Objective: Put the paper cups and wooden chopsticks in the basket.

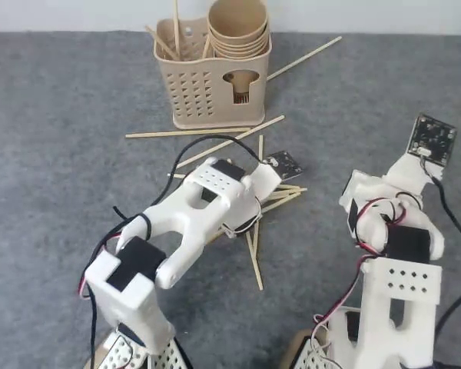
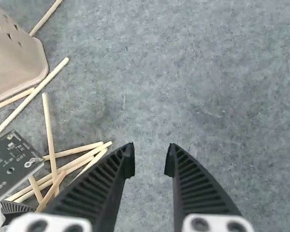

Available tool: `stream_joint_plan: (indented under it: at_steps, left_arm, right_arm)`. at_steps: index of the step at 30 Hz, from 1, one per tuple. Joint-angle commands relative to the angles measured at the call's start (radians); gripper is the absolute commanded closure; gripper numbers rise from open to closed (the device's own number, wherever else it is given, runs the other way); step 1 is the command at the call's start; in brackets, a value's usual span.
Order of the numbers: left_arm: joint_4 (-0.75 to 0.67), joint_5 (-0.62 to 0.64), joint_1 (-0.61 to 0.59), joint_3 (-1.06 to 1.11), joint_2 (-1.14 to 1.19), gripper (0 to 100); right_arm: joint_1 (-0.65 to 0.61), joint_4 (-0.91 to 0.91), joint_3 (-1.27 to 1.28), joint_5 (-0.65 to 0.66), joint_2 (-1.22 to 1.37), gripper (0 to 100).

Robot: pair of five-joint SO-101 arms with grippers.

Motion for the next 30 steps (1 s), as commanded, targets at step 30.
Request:
stream_joint_plan:
  at_steps: [30]
  left_arm:
    - [0.592,0.078,-0.167,-0.260,-0.683,99]
  right_arm:
    - [-0.298,-0.435,0.462,-0.106,-0.024,88.0]
